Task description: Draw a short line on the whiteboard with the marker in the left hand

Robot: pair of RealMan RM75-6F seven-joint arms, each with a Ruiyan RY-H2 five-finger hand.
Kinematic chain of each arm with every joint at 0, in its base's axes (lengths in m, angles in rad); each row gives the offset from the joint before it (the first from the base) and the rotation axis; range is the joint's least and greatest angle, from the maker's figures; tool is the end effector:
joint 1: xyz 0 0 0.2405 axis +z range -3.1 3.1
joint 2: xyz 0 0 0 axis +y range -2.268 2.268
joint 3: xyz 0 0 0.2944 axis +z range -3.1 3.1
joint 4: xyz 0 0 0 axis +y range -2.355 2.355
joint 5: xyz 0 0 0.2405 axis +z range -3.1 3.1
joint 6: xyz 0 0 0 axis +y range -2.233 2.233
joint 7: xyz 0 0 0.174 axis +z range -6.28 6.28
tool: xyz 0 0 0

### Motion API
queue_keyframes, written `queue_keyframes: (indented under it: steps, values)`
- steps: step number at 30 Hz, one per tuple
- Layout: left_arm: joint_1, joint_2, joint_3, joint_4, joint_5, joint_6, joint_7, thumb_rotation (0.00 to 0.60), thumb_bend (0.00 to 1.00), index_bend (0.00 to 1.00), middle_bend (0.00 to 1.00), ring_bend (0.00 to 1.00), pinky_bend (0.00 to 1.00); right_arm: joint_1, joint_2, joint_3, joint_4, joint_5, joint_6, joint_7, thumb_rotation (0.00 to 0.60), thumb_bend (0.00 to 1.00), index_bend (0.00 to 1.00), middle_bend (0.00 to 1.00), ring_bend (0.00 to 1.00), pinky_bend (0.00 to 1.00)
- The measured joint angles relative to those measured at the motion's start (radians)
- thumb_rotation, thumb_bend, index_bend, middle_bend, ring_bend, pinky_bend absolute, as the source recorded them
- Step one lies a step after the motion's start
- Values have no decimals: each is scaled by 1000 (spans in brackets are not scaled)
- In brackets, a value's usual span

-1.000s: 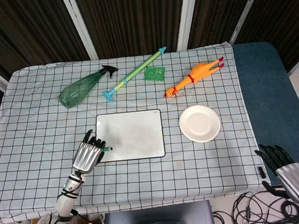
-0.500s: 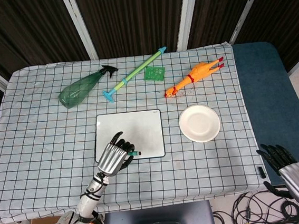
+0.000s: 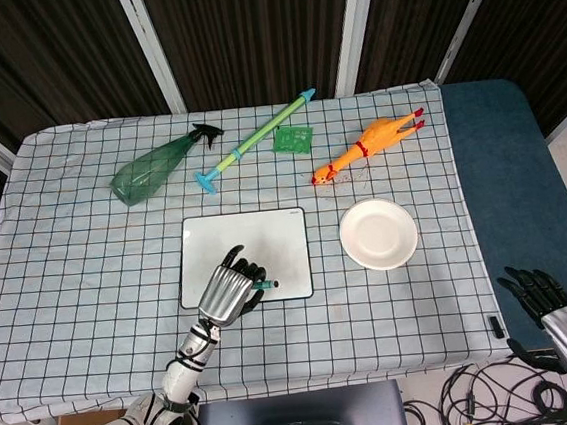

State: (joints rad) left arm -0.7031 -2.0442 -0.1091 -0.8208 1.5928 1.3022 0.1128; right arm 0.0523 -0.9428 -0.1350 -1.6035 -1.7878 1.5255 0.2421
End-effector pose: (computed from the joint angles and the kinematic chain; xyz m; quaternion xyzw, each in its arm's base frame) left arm -0.1409 0.3683 -0.1531 -0.7321 -0.2177 -0.5016 0.4063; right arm -0.3511 -0.1535 0.1702 0.6763 -0.4180 0.3835 0.4700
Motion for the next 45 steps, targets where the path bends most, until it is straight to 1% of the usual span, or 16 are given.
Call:
queue_keyframes:
  steps: [9,15,23,36,45]
  values:
    - [-1,1,5,16,0,2,-17,600,512,772,798,478,222,-1,5,0,0,5,-4,8,600,269,0,0,0,47]
    - [14,9,23,39,7,19,-52,600,512,772,798,481,221,-2,4,0,1,4,-4,5,600,269,0,0,0,47]
    - [29,8,32,66,7,29,-97,600,511,772,799,482,221,-3,3,0,-1,3,-1,4,600,269,0,0,0,47]
    - [37,-31,51,174,12,31,-147,600,512,771,799,483,218,-5,3,-2,1,-3,1,3,600,269,0,0,0,47]
    - [40,-43,59,209,14,33,-153,600,512,771,799,483,218,-5,3,-2,1,-4,0,0,600,269,0,0,0,47]
